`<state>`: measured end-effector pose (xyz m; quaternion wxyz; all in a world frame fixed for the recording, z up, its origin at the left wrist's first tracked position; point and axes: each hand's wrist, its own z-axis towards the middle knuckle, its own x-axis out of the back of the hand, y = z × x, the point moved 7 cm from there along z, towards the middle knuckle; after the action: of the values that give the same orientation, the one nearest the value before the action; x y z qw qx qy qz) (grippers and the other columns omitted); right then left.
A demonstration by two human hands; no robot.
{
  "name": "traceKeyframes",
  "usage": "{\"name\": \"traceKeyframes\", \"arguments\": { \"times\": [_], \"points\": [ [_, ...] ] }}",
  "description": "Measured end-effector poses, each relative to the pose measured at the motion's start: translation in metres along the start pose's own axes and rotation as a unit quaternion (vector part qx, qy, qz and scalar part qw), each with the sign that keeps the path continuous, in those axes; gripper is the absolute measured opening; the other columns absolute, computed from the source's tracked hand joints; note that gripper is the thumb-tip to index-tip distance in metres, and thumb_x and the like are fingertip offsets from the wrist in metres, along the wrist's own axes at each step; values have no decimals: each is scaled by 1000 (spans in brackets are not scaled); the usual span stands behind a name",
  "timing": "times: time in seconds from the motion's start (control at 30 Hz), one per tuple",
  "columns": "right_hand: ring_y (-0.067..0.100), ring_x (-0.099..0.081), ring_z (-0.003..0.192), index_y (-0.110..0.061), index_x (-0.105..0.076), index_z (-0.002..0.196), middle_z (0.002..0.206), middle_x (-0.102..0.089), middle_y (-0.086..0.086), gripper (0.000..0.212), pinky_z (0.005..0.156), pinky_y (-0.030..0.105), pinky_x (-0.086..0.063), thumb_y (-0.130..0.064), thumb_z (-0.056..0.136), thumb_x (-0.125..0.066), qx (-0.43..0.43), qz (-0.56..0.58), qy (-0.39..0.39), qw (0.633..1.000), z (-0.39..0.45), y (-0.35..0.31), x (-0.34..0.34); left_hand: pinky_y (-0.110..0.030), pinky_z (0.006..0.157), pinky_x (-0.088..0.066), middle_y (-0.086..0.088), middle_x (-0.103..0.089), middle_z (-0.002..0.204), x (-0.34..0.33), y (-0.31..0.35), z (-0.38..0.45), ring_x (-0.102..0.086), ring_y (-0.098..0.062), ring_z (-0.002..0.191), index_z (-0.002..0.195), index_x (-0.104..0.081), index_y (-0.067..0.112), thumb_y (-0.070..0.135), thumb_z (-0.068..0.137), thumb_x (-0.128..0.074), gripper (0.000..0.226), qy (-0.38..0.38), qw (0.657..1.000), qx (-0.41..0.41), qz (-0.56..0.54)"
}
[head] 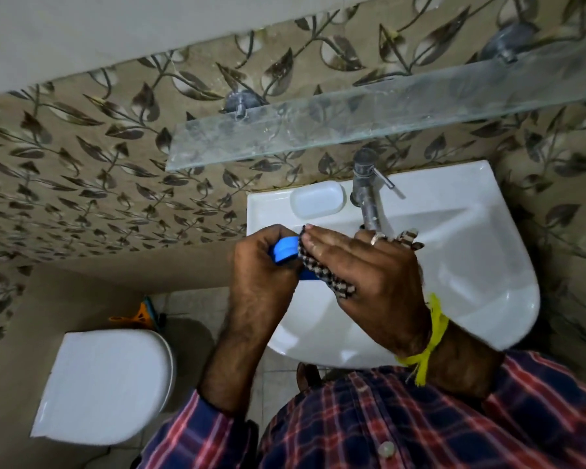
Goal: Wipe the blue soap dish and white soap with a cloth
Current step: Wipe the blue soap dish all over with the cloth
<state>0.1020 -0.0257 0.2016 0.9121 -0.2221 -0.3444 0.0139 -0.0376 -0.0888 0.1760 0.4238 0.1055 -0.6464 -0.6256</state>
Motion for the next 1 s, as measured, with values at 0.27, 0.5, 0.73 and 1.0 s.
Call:
{"name": "traceKeyframes", "arguments": {
  "times": [0.27,0.5,0.73,1.0],
  "points": [
    [28,-73,98,-14,-68,126,133,-64,2,42,80,39,-57,0,88,-56,-30,-22,-56,998,-1,14,-3,-25,56,-43,-3,-54,62,-11,-8,-3,-47,-8,59,66,-56,15,-9,71,-74,31,46,998,8,-52],
    [25,-73,101,-15,-68,126,132,-65,2,49,82,40,-58,3,81,-66,-99,-31,-53,993,-5,31,1,-21,59,-47,5,-58,63,-14,-13,-10,-50,-4,60,67,-57,24,6,73,-84,33,65,996,16,-61],
    [18,-71,106,-15,-70,124,132,-65,0,47,83,35,-56,3,80,-69,-96,-24,-28,995,-2,27,5,-30,62,-52,-11,-66,71,-12,-8,-11,-57,-12,66,75,-63,5,4,75,-84,20,77,995,-9,-59],
    [16,-72,106,-14,-71,122,129,-67,1,50,82,31,-57,4,75,-70,-105,-38,-29,993,5,28,13,-24,60,-48,-1,-59,66,-10,-5,-6,-51,-6,63,70,-58,17,4,74,-84,29,85,992,-29,-86]
  ]
}}
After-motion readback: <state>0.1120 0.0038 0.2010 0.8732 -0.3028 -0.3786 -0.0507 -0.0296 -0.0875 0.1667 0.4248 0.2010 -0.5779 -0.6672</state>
